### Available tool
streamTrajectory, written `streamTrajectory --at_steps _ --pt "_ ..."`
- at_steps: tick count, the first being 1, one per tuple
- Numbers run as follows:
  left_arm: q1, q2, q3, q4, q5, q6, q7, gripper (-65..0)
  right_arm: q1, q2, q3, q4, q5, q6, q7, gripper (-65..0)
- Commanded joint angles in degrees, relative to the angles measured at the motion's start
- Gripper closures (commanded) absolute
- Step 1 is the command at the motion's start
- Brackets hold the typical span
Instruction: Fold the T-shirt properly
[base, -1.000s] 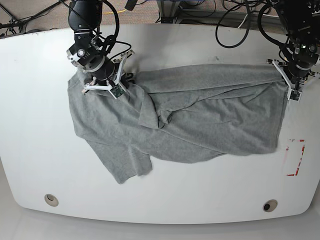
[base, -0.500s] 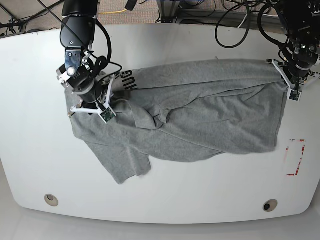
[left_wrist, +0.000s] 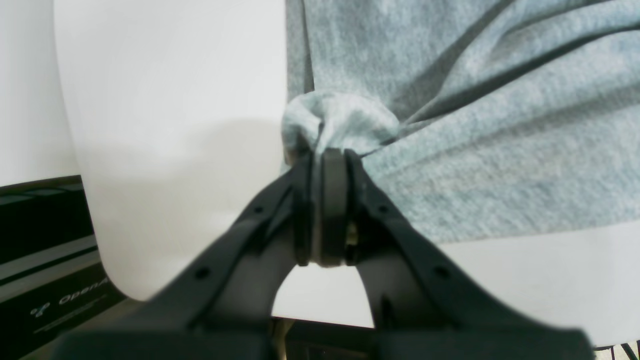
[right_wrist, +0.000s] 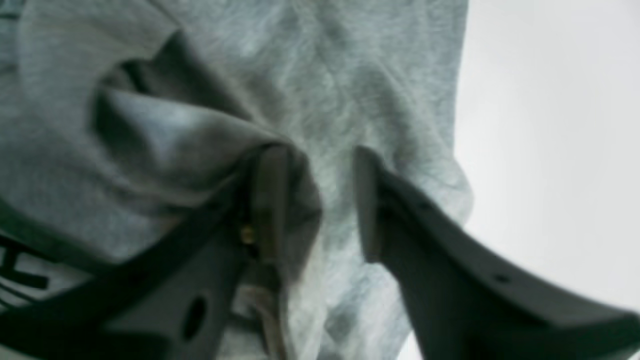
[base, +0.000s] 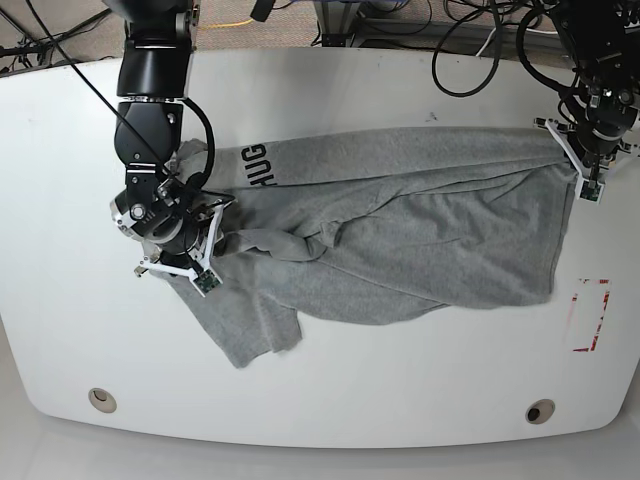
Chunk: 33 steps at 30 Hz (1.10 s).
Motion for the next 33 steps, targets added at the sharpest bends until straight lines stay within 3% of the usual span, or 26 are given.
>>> streamTrajectory --at_steps 1,5,25,33 --pt "-0.4 -0.9 -0.3 0.8 0.1 0.3 -0.8 0.0 1.7 1.5 0.3 1.1 0.2 -0.1 0.7 -31.1" --pt "-0.5 -0.9 -0.3 0.8 0.1 0.3 -0.8 0.0 -0.3 1.9 0.3 5.0 0.2 -0.1 -0.9 -39.3" --pt "-1.5 -0.9 0.2 0.8 0.1 0.3 -0.8 0.0 -1.5 2.2 0.3 3.0 0.2 -0.1 -1.5 -39.5" --pt "-1.5 -0.9 0.2 0.8 0.1 0.3 -0.8 0.0 -0.2 3.8 0.4 -5.7 0.2 -0.1 4.3 -39.3"
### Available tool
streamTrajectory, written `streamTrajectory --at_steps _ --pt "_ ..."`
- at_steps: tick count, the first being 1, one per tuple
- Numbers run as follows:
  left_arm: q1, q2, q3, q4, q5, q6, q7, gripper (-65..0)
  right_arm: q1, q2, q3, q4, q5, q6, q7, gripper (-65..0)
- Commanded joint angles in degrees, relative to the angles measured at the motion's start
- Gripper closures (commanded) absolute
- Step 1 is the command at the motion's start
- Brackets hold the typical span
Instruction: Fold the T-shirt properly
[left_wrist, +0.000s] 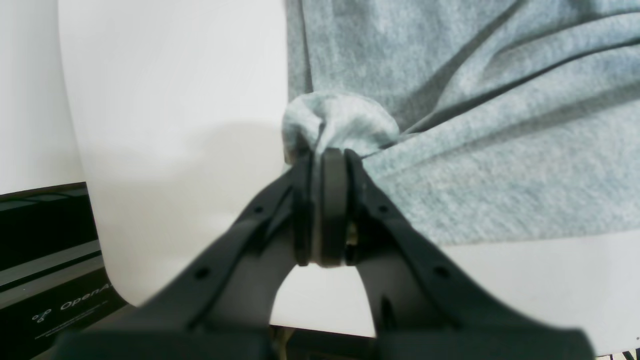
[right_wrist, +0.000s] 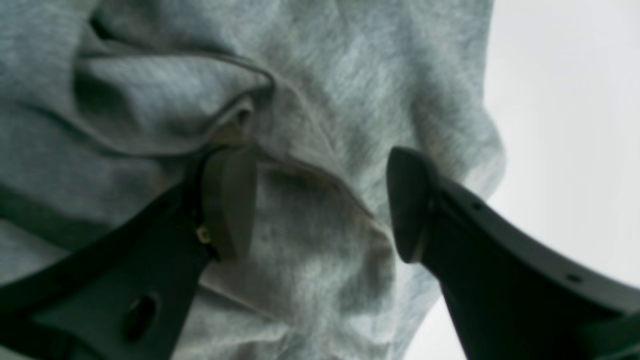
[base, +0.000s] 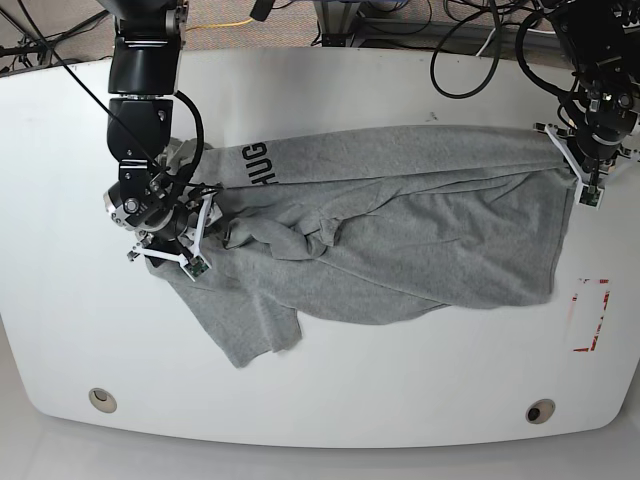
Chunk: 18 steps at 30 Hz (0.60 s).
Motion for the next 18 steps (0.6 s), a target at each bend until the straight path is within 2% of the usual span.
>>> streamTrajectory --at_steps 1,5,9,12,15,18 --pt "-0.5 -0.9 -0.2 0.9 0.1 0.3 -0.8 0.0 1.5 0.8 0.2 -1.7 0.2 -0.1 2.4 -39.3" --pt "-0.5 -0.9 -0.2 0.9 0.1 0.3 -0.8 0.0 2.5 1.4 0.8 -4.2 0.2 -0.1 3.2 -39.2" --pt "-0.5 -0.9 -0.2 0.9 0.1 0.3 -0.8 0.0 2.5 1.3 4.6 -4.8 0.6 -0.1 3.3 -38.5" --pt "-0.5 -0.8 -0.2 0.9 0.1 0.4 -0.8 0.0 2.7 1.7 5.8 -5.0 3.6 -0.1 3.3 -32.7" --pt "-0.5 -0.8 -0.2 0.9 0.1 0.4 -0.8 0.0 2.9 3.4 5.8 -5.2 6.0 -0.1 3.2 -21.1" --pt "-0.5 -0.8 -0.2 0.9 0.1 0.4 -0.8 0.0 2.7 3.8 5.8 -6.4 7.4 -0.1 3.1 -16.8"
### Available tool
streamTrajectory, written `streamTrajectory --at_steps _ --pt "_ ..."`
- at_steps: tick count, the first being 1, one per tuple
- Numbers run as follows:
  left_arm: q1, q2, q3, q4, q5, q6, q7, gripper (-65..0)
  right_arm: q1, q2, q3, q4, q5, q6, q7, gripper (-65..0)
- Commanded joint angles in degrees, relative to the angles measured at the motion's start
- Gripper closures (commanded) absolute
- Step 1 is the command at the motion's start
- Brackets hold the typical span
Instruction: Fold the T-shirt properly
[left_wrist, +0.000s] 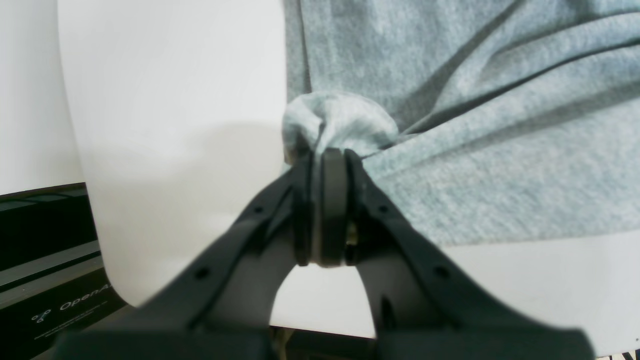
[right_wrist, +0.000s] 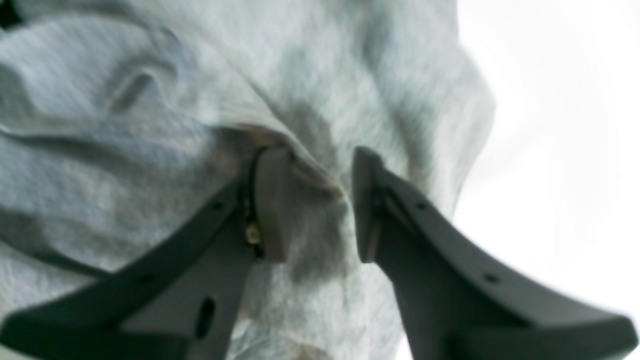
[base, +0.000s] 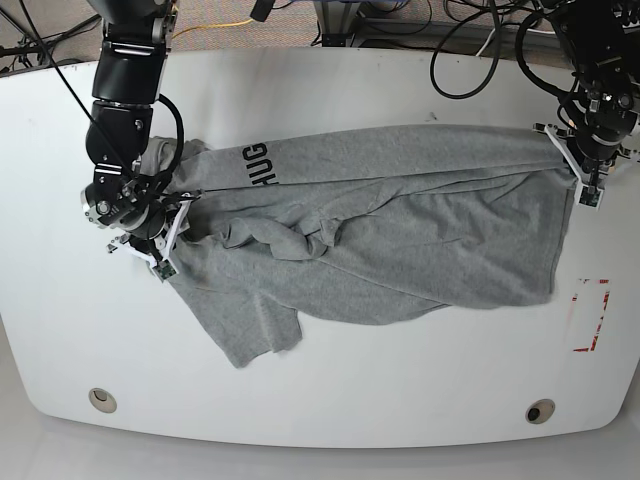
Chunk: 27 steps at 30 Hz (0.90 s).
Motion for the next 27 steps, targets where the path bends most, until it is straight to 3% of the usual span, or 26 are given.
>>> streamTrajectory --at_steps 1,5,10,12,27 --pt "-0.4 -0.8 -0.2 0.9 0.1 0.4 -0.8 0.0 1.1 1.2 0.3 -0.1 1.6 -0.1 0.8 -16.8" --pt "-0.5 -0.8 -0.2 0.9 0.1 0.4 -0.8 0.0 0.6 1.3 0.3 -0.2 4.0 -0.1 0.7 -18.4" --pt "-1.4 -0.8 0.0 0.9 0.1 0.4 -0.8 0.0 -0.3 1.0 0.6 0.2 5.8 -0.1 0.6 -36.3" --pt "-1.4 -0.8 0.0 0.9 0.1 0.4 -0.8 0.0 -0.3 1.0 0.5 0.1 6.5 -0.1 0.6 -39.6" --pt "-1.5 -0.8 0.1 0.9 0.1 0.4 -0.8 0.0 0.2 -1.1 0.2 0.1 6.5 -0.1 0.6 -39.8"
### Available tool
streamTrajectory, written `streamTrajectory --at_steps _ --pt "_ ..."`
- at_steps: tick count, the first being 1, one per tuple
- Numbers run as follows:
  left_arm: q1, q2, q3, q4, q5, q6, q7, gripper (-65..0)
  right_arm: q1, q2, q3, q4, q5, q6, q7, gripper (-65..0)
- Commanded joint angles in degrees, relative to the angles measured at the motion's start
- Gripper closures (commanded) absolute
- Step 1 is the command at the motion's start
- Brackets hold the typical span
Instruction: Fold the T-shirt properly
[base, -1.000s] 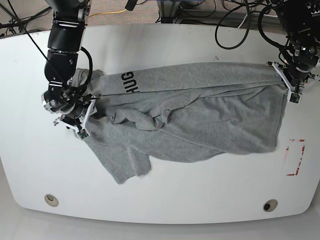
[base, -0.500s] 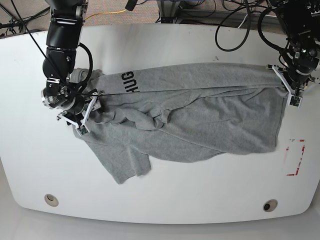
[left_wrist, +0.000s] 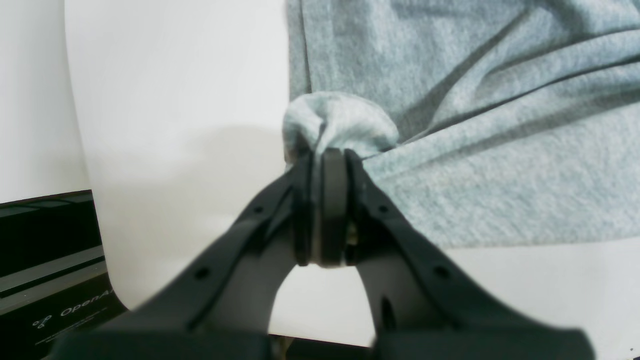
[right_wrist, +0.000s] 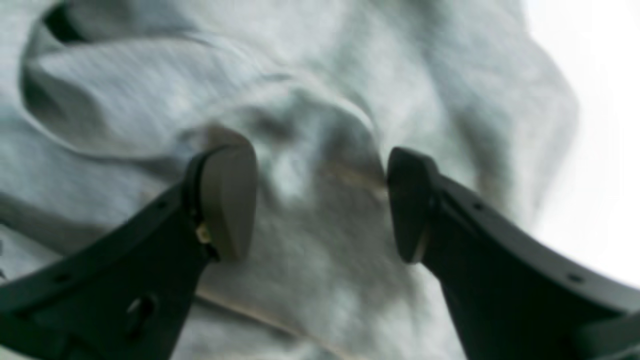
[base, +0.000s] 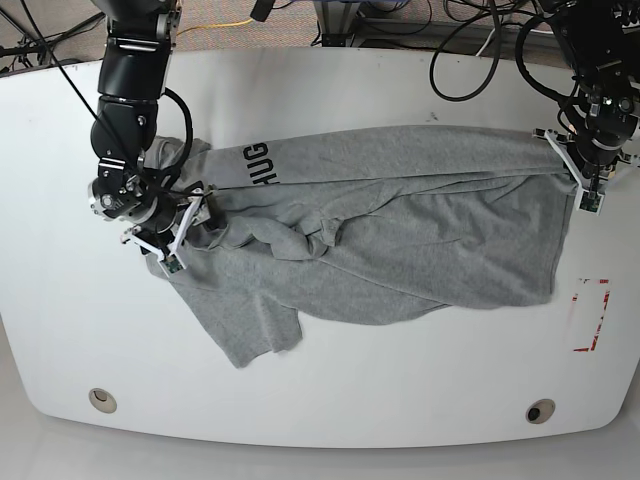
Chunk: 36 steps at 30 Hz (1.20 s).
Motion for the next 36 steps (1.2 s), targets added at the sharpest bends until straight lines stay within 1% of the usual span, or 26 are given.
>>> streamTrajectory --at_steps 1,3,8,10,12,15,20,26,31,36 --pt "-0.4 -0.8 -0.2 0.9 0.1 0.4 -0.8 0.0 1.3 0.4 0.1 1.2 0.7 -0.1 0.8 -39.8" --pt "-0.4 -0.8 -0.2 0.8 0.1 0.4 -0.8 0.0 1.3 0.1 0.1 1.2 0.7 -0.1 0.8 -40.1" --pt "-0.4 -0.8 -0.1 0.8 0.1 0.4 -0.8 0.0 1.4 -2.0 -0.1 1.9 0.7 -0.1 0.8 -40.1" --pt "-0.4 -0.8 -0.1 0.8 0.1 0.4 -0.8 0.0 1.3 -2.1 -0.9 3.3 0.7 -0.1 0.8 -40.3" --pt "-0.4 -0.8 -0.1 0.8 0.1 0.4 -0.8 0.0 0.8 -2.1 -4.4 5.5 0.5 -0.1 0.6 -40.3" --pt "-0.4 -0.8 -0.1 0.8 0.1 0.4 -0.8 0.0 1.1 -2.1 -7.3 6.4 0.2 -0.1 -0.3 -40.1" --pt "-0.5 -0.8 -0.2 0.8 0.1 0.4 -0.8 0.0 2.3 -2.1 -7.7 6.2 0.2 -0.1 -0.3 -40.1" --pt "-1.3 -0.8 -0.2 0.8 0.1 0.4 -0.8 0.0 5.1 -1.6 -7.4 0.8 0.2 -0.1 -0.1 -40.1" --pt "-1.6 -0.9 -0.4 0.3 0.2 0.4 -0.8 0.0 5.1 0.3 -7.4 0.4 0.2 -0.1 0.0 -40.1" --pt "-1.6 -0.9 -0.2 0.1 0.2 0.4 -0.8 0.0 5.0 0.6 -7.4 0.4 0.2 -0.1 0.0 -40.1"
